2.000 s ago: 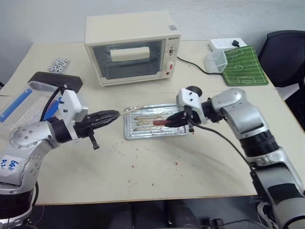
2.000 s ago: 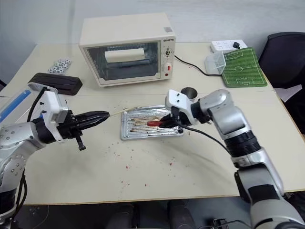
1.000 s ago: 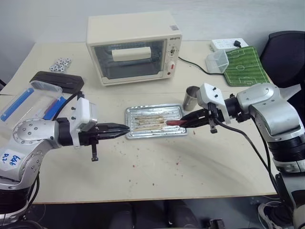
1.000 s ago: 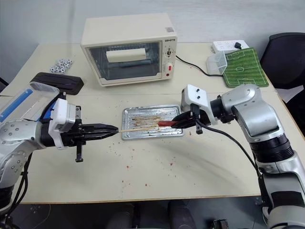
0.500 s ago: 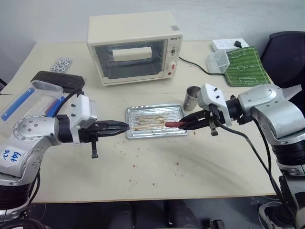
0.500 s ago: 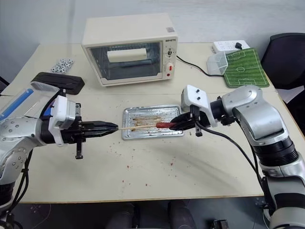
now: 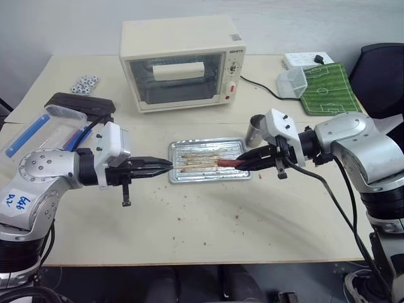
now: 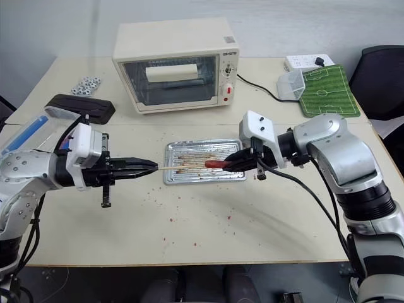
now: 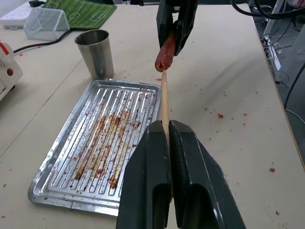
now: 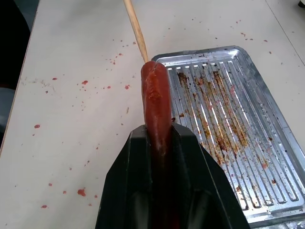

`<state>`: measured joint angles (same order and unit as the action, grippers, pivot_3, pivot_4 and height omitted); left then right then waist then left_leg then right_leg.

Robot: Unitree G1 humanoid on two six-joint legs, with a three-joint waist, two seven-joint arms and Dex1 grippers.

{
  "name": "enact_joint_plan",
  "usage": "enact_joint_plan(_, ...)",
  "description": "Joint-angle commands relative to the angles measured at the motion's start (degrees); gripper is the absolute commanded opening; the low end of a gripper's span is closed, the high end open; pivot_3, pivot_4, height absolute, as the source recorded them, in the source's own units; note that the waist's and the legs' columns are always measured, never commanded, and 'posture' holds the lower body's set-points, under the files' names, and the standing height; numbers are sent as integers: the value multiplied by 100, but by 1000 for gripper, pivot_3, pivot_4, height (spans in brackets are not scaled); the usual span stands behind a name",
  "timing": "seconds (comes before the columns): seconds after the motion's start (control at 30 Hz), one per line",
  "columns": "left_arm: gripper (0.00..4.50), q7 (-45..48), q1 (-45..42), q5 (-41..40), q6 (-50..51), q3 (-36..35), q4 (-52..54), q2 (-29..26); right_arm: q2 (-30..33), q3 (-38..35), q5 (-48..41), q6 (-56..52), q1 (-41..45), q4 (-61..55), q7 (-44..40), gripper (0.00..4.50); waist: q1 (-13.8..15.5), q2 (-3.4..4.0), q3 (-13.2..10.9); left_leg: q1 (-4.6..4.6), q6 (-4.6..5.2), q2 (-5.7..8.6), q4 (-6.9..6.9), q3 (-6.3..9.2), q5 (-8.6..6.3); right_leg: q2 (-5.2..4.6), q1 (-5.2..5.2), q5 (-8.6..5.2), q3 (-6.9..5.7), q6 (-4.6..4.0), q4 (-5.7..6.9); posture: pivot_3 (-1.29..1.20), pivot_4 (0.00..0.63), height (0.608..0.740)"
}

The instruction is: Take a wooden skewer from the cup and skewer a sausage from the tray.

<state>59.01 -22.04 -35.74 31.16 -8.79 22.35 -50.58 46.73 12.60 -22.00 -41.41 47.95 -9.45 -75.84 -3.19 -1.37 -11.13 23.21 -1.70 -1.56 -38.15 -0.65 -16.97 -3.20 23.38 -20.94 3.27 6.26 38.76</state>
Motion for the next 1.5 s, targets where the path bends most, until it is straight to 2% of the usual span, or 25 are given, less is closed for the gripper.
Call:
enact_joint_plan(0.03,0,51,-92,5,-74,-51,73,-74,92,-245,-138,78,-6,-206,-4,258,0,0,0,0,0,0,0,0,0,0,0,0,0,0,0,0,150,740)
enact_joint_plan(0.97,0,92,-186,20,-68,-51,75,-79,126,-256,-56,229,-102,-48,107,258,1,0,0,0,0,0,-3,0,0,0,0,0,0,0,3,0,150,740)
enact_joint_plan(1.5,0,90,-227,44,-88,-21,-59,-58,154,-323,-303,-1,-41,-270,206,258,3,0,0,0,0,0,-4,0,0,0,0,0,0,0,5,0,150,740)
